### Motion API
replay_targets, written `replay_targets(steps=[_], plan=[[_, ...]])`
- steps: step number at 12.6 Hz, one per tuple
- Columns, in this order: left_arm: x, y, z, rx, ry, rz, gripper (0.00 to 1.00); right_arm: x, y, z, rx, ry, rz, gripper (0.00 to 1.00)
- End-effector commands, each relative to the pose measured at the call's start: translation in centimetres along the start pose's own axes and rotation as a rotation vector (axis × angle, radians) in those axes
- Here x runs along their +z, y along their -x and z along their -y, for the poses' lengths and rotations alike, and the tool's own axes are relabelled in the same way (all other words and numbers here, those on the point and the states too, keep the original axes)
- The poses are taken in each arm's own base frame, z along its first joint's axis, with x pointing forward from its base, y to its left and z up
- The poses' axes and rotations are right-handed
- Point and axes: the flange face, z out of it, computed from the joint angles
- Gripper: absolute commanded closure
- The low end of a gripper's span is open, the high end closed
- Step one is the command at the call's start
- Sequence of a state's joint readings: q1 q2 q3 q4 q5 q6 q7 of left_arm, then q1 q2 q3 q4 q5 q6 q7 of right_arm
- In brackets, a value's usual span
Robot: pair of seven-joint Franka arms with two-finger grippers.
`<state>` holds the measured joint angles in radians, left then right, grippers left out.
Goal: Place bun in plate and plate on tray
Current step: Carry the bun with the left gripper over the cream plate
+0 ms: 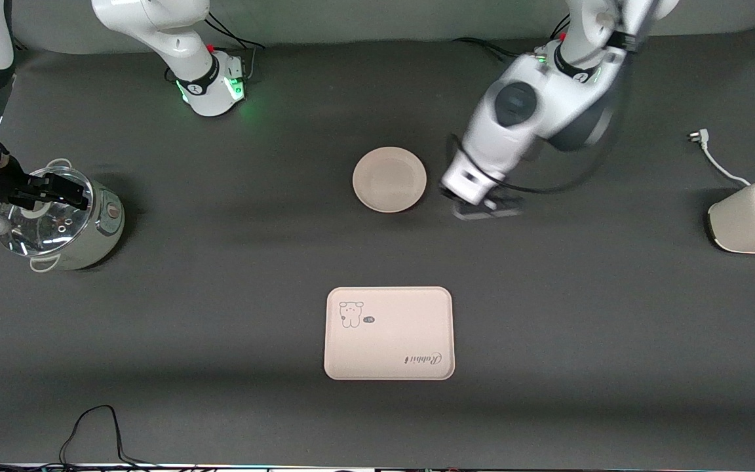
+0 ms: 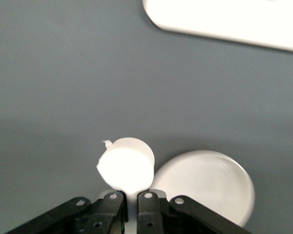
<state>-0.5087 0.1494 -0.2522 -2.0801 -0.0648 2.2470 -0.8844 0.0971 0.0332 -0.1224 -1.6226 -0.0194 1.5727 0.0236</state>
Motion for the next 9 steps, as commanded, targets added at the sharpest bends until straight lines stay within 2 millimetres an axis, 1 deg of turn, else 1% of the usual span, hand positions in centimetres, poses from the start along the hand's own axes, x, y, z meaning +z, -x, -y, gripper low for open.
replay_targets(steps=[1, 2, 3, 5, 6, 7, 8, 9], plan=[[5.3, 3.2, -4.6, -0.08, 0.009, -0.001, 1.0, -0.3, 0.6, -0.1, -0.017, 0.015, -0.017, 0.0], [7.0, 4.0, -5.6, -0.091, 0.02, -0.01, 1.0, -0.3, 0.6, -0.1, -0.017, 0.015, -0.017, 0.0], [9.3, 4.8, -6.3, -0.073, 0.018, -0.019, 1.0, -0.2, 0.5, -0.1, -0.017, 0.015, -0.016, 0.0], [12.6, 6.5, -7.9, -0.105, 0.033, -0.044, 1.0, -0.3, 0.6, -0.1, -0.017, 0.015, -0.017, 0.0], [13.4, 6.3, -8.4, -0.107, 0.023, -0.061, 1.0, -0.2, 0.6, -0.1, -0.017, 0.015, -0.016, 0.0], [14.4, 6.5, -8.9, -0.129, 0.014, -0.06, 1.0, -0.2, 0.5, -0.1, -0.017, 0.015, -0.014, 0.0], [15.2, 7.1, -9.3, -0.128, 0.006, -0.055, 0.34, 0.0, 0.6, -0.1, -0.017, 0.015, -0.01, 0.0], [15.5, 7.2, -9.3, -0.101, -0.006, -0.072, 0.01, 0.0, 0.6, -0.1, -0.017, 0.015, -0.01, 0.0]])
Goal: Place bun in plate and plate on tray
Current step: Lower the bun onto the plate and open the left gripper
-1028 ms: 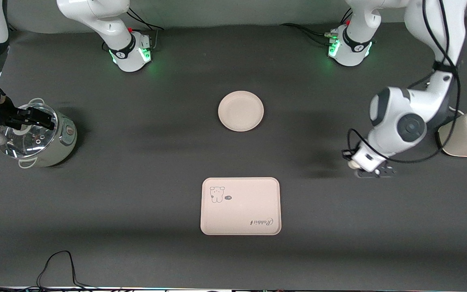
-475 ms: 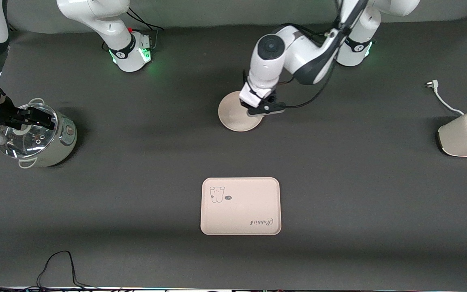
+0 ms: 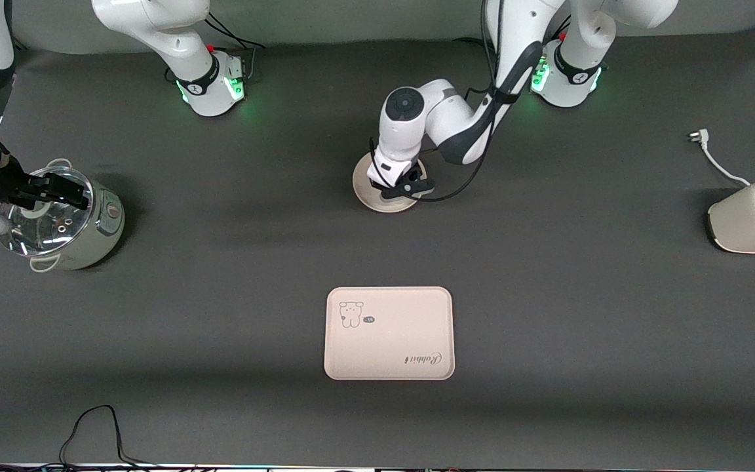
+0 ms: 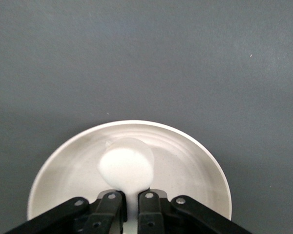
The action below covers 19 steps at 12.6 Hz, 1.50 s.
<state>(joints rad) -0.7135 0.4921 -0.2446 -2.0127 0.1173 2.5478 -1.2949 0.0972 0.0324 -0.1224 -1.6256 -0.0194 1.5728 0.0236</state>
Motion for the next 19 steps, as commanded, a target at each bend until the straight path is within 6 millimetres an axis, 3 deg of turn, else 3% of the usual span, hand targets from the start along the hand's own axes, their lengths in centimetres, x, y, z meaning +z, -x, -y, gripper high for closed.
replay_targets(steps=[1, 8, 11, 13, 15, 17, 19], plan=[[0.3, -0.1, -0.9, 0.034, -0.023, -0.058, 0.0, -0.1, 0.6, -0.1, -0.017, 0.015, -0.012, 0.0], [-0.5, -0.5, -0.6, 0.038, -0.073, -0.063, 0.0, 0.0, 0.6, -0.1, -0.016, 0.015, -0.012, 0.0], [0.1, -0.4, -0.4, 0.04, -0.085, -0.057, 0.0, 0.0, 0.6, -0.1, -0.017, 0.015, -0.012, 0.0], [-0.5, -1.5, 0.0, 0.035, -0.085, -0.063, 0.0, 0.1, 0.6, -0.1, -0.016, 0.015, -0.01, 0.0], [-4.8, -6.7, 1.1, 0.105, -0.122, -0.074, 0.0, 0.0, 0.7, -0.1, -0.016, 0.014, -0.012, 0.0], [-11.5, -13.5, 3.2, 0.217, -0.169, -0.062, 0.0, -0.1, 0.7, 0.1, -0.019, 0.014, -0.013, 0.0], [-19.6, -19.9, 7.1, 0.298, -0.157, -0.062, 0.0, 0.0, 0.7, 0.1, -0.019, 0.014, -0.012, 0.0]])
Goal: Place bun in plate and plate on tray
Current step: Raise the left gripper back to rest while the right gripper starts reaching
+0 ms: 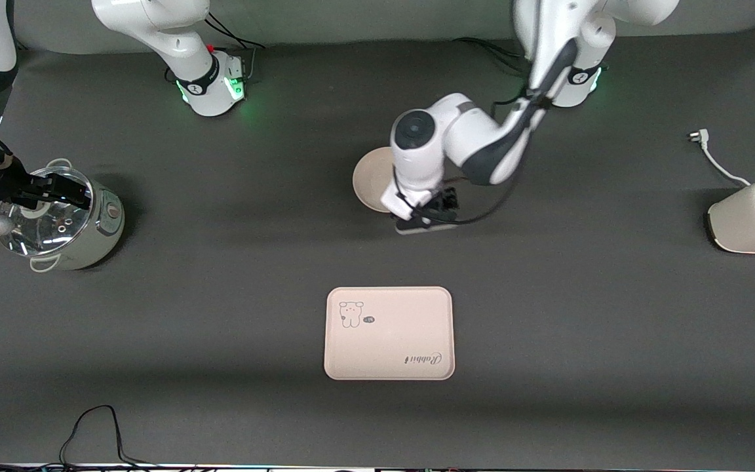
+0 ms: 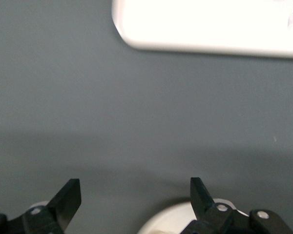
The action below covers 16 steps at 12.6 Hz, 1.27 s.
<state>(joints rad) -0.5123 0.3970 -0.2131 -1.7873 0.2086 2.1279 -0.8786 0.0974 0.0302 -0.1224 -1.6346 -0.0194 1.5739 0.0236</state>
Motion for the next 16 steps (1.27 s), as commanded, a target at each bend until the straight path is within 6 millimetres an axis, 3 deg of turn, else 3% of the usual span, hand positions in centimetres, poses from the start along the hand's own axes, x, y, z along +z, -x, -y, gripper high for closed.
replay_targets(steps=[1, 2, 3, 5, 8, 10, 12, 16], plan=[[-9.3, -6.5, 9.9, 0.084, 0.035, -0.007, 0.0, -0.3, 0.6, 0.1, -0.018, 0.015, -0.017, 0.0], [-11.8, -8.6, 14.4, 0.096, 0.059, -0.018, 0.0, -0.2, 0.7, 0.3, -0.021, 0.013, -0.013, 0.0], [-13.7, -10.1, 19.1, 0.1, 0.067, -0.04, 0.0, 0.1, 0.9, 1.9, -0.04, 0.014, -0.008, 0.0], [-16.1, -11.6, 27.4, 0.101, 0.048, -0.032, 0.0, -0.3, 2.9, 7.5, -0.069, 0.016, -0.018, 0.0], [-18.4, -11.0, 34.4, 0.062, 0.016, 0.049, 0.0, -0.3, 6.5, 17.7, -0.032, -0.021, -0.025, 0.0], [-19.3, -10.5, 39.8, 0.08, 0.012, 0.069, 0.0, 0.1, 10.3, 26.6, 0.002, -0.041, -0.045, 0.0], [-19.6, -10.5, 44.0, 0.05, 0.08, 0.07, 0.0, 0.8, 14.7, 33.9, 0.023, -0.05, -0.061, 0.0], [-20.7, -10.1, 45.2, -0.042, 0.116, 0.074, 0.0, 2.3, 21.8, 41.5, 0.015, -0.074, -0.038, 0.0]])
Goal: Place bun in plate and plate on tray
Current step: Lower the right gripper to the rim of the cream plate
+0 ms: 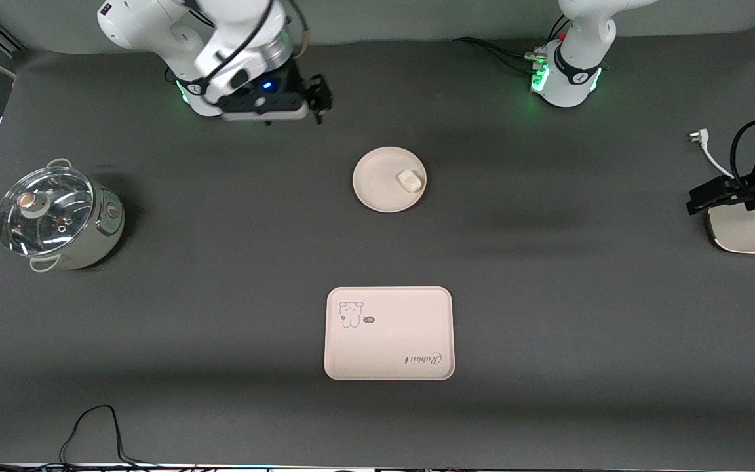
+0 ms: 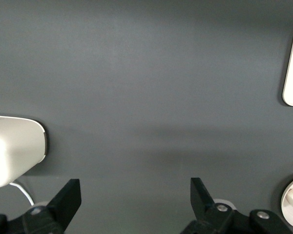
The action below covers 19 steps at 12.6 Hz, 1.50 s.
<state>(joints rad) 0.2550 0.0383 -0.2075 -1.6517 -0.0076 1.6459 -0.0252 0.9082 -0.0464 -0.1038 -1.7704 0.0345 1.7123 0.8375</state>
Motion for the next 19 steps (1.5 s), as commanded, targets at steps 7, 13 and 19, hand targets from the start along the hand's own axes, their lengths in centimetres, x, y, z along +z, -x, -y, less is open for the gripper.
replay_targets(steps=[7, 13, 19], plan=[[-4.3, 2.9, 1.8, -0.056, 0.001, -0.025, 0.0, 12.5, 2.5, -2.8, -0.011, -0.261, 0.016, 0.0], [-4.8, 2.5, 0.5, -0.033, -0.001, -0.067, 0.0, 27.9, 3.0, -2.7, 0.024, -0.291, -0.036, 0.0], [-5.1, 2.3, 0.5, -0.034, 0.005, -0.085, 0.0, 37.3, 3.2, -3.5, 0.027, -0.26, -0.091, 0.0]])
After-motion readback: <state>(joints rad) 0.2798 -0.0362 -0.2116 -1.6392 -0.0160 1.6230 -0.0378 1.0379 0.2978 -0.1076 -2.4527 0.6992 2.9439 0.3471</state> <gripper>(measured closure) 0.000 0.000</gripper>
